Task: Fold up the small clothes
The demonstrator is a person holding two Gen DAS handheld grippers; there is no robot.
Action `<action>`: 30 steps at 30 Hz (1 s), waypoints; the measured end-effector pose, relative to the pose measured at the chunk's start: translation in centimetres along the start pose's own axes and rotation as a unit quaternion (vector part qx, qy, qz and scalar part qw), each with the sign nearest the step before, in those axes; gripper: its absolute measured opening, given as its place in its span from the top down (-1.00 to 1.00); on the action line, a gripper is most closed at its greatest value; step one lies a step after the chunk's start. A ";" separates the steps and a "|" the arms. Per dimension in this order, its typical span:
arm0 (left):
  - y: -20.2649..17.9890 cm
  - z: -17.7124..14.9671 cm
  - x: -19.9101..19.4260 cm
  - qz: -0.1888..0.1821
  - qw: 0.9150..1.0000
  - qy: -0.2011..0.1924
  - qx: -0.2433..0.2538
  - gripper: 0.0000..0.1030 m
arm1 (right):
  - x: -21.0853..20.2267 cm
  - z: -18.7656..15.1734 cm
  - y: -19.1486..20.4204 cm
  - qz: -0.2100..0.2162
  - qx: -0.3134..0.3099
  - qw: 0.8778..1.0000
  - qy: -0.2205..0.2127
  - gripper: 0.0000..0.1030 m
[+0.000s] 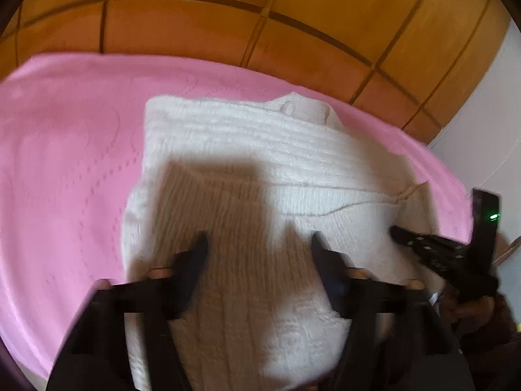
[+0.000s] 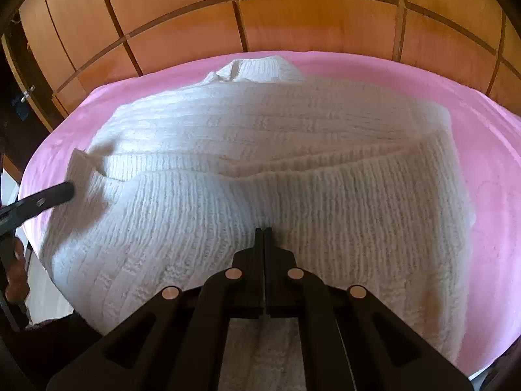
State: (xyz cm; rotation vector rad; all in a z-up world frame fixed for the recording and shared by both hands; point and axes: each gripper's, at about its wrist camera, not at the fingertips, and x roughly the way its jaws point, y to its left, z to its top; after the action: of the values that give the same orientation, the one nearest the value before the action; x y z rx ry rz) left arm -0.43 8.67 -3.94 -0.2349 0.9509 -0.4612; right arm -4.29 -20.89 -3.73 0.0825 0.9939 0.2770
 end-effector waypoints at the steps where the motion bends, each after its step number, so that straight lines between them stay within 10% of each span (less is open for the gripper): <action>1: -0.2 0.0 0.4 -0.002 1.000 0.007 0.000 -0.21 | 0.2 0.1 0.1 -0.001 0.001 1.000 -0.001 1.00; 6: -2.0 -0.6 3.0 0.047 0.998 0.020 0.044 0.91 | 0.2 0.4 0.2 -0.006 -0.002 1.000 -0.004 1.00; 13: -1.5 1.5 0.0 0.065 0.996 -0.064 0.022 0.95 | -1.4 1.9 0.6 -0.023 0.001 0.999 -0.045 1.00; 21: -2.0 1.1 5.3 0.113 0.992 -0.009 0.049 0.94 | 1.0 1.3 0.2 -0.015 0.018 0.999 -0.021 0.99; 30: -0.3 0.5 0.4 0.187 0.978 -0.049 0.077 0.89 | -5.7 1.8 -3.6 -0.033 0.041 0.994 -0.092 0.27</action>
State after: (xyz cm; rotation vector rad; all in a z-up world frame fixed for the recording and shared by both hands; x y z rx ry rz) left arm 0.07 8.19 -3.80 0.0631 0.8347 -0.1727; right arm -5.00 -25.82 1.25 0.1476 0.8227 0.1653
